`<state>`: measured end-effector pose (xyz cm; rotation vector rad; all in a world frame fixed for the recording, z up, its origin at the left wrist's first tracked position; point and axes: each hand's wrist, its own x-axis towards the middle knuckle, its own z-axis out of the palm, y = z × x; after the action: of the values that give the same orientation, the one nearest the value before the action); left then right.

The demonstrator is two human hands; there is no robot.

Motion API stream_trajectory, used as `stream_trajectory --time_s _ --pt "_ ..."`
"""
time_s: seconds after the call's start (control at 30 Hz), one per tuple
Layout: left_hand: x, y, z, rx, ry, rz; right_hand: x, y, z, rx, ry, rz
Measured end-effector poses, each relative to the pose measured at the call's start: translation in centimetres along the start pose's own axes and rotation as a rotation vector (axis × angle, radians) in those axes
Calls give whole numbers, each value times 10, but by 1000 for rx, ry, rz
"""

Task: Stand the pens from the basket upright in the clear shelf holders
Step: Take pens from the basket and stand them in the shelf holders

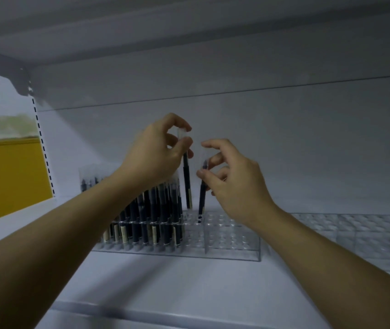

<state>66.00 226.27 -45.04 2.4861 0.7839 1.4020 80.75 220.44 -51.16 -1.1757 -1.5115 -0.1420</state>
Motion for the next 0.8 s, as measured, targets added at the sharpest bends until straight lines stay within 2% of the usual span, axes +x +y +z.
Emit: stream_trajectory --time_s 0.17,0.33,0.53,0.8 --pt "-1 0 -6 40 -27 68 1 -2 -2 -68 -54 -34" --pt "0 0 -7 88 -34 46 0 -4 -7 -118 -95 -27" --pt "-3 -4 -6 31 -21 19 -2 -6 -9 -150 -86 -70" --pt "2 -1 -4 142 -186 -5 -5 -4 -10 -147 -46 -51"
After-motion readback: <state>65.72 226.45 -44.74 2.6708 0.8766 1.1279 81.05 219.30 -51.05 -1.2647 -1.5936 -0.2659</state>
